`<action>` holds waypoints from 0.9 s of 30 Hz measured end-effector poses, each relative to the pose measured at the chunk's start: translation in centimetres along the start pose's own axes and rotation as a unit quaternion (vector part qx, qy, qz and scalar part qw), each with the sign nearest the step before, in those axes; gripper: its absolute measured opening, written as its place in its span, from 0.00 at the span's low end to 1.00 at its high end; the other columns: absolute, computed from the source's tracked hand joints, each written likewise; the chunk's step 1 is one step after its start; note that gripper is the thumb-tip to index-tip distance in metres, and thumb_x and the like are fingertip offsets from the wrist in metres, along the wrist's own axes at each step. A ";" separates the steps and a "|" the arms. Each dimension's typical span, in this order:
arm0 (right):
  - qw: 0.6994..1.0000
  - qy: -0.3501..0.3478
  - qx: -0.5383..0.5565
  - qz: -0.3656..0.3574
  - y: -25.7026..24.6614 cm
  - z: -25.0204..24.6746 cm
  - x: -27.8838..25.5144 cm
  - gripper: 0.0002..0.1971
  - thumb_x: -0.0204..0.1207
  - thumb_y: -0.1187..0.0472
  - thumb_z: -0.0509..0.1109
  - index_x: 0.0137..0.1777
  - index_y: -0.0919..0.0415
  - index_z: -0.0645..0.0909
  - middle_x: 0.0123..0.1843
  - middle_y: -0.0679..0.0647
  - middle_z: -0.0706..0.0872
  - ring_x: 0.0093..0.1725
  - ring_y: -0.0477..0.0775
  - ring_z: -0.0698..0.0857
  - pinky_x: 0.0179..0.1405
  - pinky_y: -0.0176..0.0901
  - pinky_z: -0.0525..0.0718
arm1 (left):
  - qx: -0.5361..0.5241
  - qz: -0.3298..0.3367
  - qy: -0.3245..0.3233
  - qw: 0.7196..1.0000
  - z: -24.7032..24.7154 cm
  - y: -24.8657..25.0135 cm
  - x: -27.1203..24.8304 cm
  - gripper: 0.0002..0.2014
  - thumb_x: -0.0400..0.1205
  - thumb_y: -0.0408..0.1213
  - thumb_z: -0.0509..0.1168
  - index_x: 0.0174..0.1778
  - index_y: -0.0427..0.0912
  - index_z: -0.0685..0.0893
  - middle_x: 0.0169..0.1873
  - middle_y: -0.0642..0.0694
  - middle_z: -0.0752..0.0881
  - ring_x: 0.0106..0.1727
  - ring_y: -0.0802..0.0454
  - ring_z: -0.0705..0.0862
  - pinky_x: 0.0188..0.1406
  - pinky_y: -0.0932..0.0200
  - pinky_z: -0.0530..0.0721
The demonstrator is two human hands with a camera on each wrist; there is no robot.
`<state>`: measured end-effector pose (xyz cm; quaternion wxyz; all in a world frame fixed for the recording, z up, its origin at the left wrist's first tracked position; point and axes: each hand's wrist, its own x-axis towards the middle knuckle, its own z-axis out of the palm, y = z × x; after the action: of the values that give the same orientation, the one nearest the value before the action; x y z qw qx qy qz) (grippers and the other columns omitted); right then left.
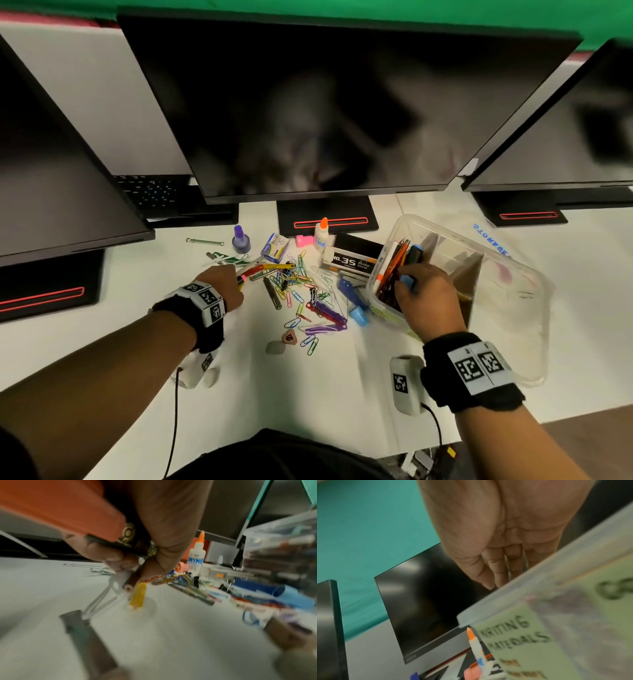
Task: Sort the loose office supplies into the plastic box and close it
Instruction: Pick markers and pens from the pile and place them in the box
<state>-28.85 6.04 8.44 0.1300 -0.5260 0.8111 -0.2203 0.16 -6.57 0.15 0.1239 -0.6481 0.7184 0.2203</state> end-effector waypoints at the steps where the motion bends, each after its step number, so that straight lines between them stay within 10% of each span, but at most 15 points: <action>1: 1.000 0.009 -0.010 -0.017 0.6 -0.1 -0.4 0.11 0.72 0.67 0.70 0.54 0.64 0.86 0.55 0.62 0.88 0.57 0.63 0.83 0.61 0.46 0.77 | -0.009 0.000 -0.018 1.000 -0.4 0.5 -0.1 0.09 0.77 0.41 0.65 0.48 0.41 0.78 0.44 0.43 0.82 0.43 0.45 0.80 0.42 0.58 0.77; 6: 0.999 0.006 -0.018 -0.043 2.7 0.9 -2.2 0.07 0.71 0.64 0.68 0.45 0.62 0.87 0.48 0.60 0.89 0.53 0.65 0.83 0.60 0.51 0.77 | -0.083 0.077 -0.063 0.992 -1.4 3.8 -1.4 0.08 0.77 0.35 0.62 0.33 0.48 0.73 0.32 0.50 0.78 0.42 0.46 0.78 0.40 0.60 0.71; 11: 0.999 -0.003 -0.018 -0.051 2.9 1.5 -2.0 0.12 0.69 0.60 0.62 0.42 0.61 0.87 0.44 0.58 0.90 0.48 0.62 0.84 0.56 0.47 0.76 | 0.012 0.105 -0.082 0.991 -0.3 6.2 -1.4 0.11 0.76 0.42 0.64 0.52 0.43 0.80 0.53 0.43 0.84 0.55 0.42 0.82 0.54 0.53 0.81; 17: 0.998 -0.035 -0.017 -0.057 3.5 1.6 -1.9 0.10 0.74 0.61 0.64 0.44 0.60 0.87 0.46 0.56 0.89 0.51 0.58 0.83 0.58 0.43 0.75 | 0.013 0.106 -0.060 0.993 -0.6 7.5 -1.6 0.11 0.79 0.41 0.61 0.53 0.41 0.82 0.54 0.40 0.86 0.56 0.40 0.83 0.51 0.55 0.79; 27: 0.987 -0.093 0.105 -0.077 6.0 -2.3 -2.5 0.17 0.71 0.57 0.74 0.60 0.54 0.82 0.63 0.45 0.75 0.62 0.47 0.79 0.64 0.40 0.78 | -0.292 0.172 -0.023 0.940 -6.3 18.6 -5.7 0.10 0.80 0.36 0.61 0.47 0.33 0.83 0.35 0.39 0.84 0.34 0.48 0.80 0.35 0.59 0.77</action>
<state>-33.60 10.89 7.39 0.2423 -0.5888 0.7247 -0.2634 -16.74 -3.38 11.23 -0.0945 -0.5168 0.7201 0.4532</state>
